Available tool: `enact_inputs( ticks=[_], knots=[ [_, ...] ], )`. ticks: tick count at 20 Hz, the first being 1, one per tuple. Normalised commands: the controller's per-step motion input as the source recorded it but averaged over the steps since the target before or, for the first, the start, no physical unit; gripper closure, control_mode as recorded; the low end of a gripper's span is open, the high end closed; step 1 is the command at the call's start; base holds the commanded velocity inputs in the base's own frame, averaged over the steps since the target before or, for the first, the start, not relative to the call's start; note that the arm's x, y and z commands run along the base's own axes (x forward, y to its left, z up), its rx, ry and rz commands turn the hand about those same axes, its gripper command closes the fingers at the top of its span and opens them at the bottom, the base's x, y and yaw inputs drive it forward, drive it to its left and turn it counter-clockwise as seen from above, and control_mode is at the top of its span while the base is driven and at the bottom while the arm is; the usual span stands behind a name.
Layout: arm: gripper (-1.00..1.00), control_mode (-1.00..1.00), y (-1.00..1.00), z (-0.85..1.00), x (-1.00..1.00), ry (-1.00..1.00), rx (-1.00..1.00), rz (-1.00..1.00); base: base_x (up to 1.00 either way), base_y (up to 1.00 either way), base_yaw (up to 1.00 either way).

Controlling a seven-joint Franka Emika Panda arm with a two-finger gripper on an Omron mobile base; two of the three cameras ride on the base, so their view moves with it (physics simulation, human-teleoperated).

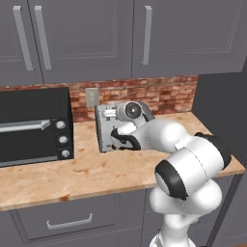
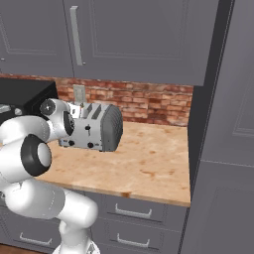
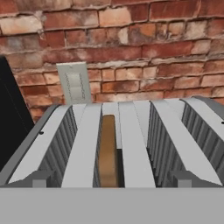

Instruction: Start the toaster. Once the lever pops up, take the bread to the plate on the dining counter.

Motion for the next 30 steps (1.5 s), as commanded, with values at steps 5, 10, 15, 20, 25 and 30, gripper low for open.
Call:
enact_inputs(
  ticks=[5,10,15,20,25,30],
  knots=[
    [-1.0,-1.0,0.0,0.0,0.12,0.02,0.0,0.0,0.0,0.0,0.0],
    [-1.0,-1.0,0.0,0.0,0.07,0.01,0.0,0.0,0.0,0.0,0.0],
    [-1.0,-1.0,0.02,0.0,0.06,0.0,0.0,0.0,0.0,0.0,0.0],
    [-1.0,-1.0,0.06,-0.01,0.0,0.0,0.0,0.0,0.0,0.0,0.0],
    [-1.0,-1.0,0.05,0.0,0.0,0.01,0.0,0.0,0.0,0.0,0.0],
    [-1.0,-1.0,0.0,0.0,0.0,0.0,0.0,0.0,0.0,0.0,0.0]
  ],
)
